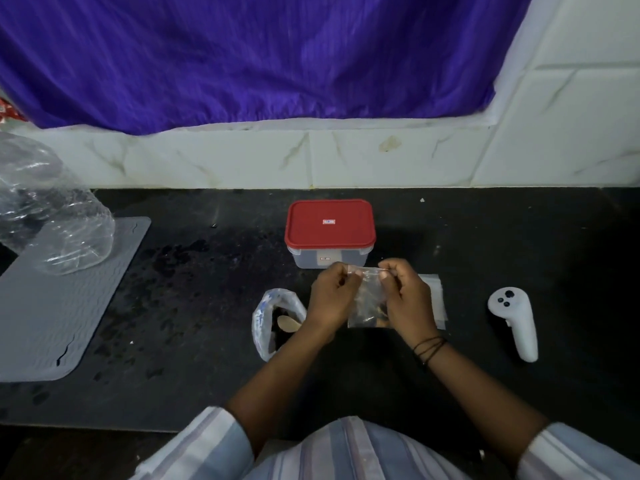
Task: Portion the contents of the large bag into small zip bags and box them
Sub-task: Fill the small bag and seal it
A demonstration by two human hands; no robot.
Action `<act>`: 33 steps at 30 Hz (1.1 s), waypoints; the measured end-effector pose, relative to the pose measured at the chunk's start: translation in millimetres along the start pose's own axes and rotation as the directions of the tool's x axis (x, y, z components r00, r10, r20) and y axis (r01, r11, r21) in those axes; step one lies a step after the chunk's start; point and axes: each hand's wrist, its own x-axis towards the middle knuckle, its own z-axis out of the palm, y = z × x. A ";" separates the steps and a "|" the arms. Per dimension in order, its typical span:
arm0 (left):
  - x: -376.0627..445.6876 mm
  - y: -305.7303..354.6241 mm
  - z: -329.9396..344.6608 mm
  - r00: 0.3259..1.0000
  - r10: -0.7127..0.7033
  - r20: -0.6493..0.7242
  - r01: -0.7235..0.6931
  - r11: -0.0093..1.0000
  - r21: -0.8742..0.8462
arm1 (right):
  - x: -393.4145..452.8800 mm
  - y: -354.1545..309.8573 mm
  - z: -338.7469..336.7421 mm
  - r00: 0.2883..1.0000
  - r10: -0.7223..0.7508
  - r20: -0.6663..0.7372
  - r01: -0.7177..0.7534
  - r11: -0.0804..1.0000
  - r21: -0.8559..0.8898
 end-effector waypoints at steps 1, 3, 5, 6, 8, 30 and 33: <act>9.6 -4.5 1.5 1.000 -0.030 -0.005 0.030 0.995 0.094 | 5.6 7.3 1.4 1.000 0.020 0.017 -0.019 0.999 -0.043; 27.6 -9.1 7.7 0.997 -0.072 0.021 0.063 0.959 0.277 | 15.8 23.7 0.5 0.996 0.070 0.052 -0.062 0.989 -0.137; 42.5 -13.4 13.5 0.989 -0.137 0.053 0.105 0.913 0.395 | 23.6 37.3 0.7 0.993 0.090 0.079 -0.067 0.965 -0.255; 49.4 -15.1 16.9 0.984 -0.166 0.062 0.124 0.893 0.432 | 26.7 42.1 0.1 0.992 0.090 0.091 -0.056 0.946 -0.320; 60.2 -17.2 22.2 0.975 -0.214 0.062 0.159 0.861 0.482 | 33.6 46.4 -0.2 0.989 0.081 0.126 -0.016 0.894 -0.448; 75.2 -19.4 48.3 0.972 -0.105 0.212 -0.090 0.666 0.741 | 24.1 87.2 -63.1 0.982 0.098 -0.161 -0.178 0.758 -0.627; 69.8 -10.2 70.6 0.939 -0.088 0.334 -0.154 0.758 0.634 | 16.9 98.2 -72.9 0.961 0.208 -0.184 -0.277 0.766 -0.581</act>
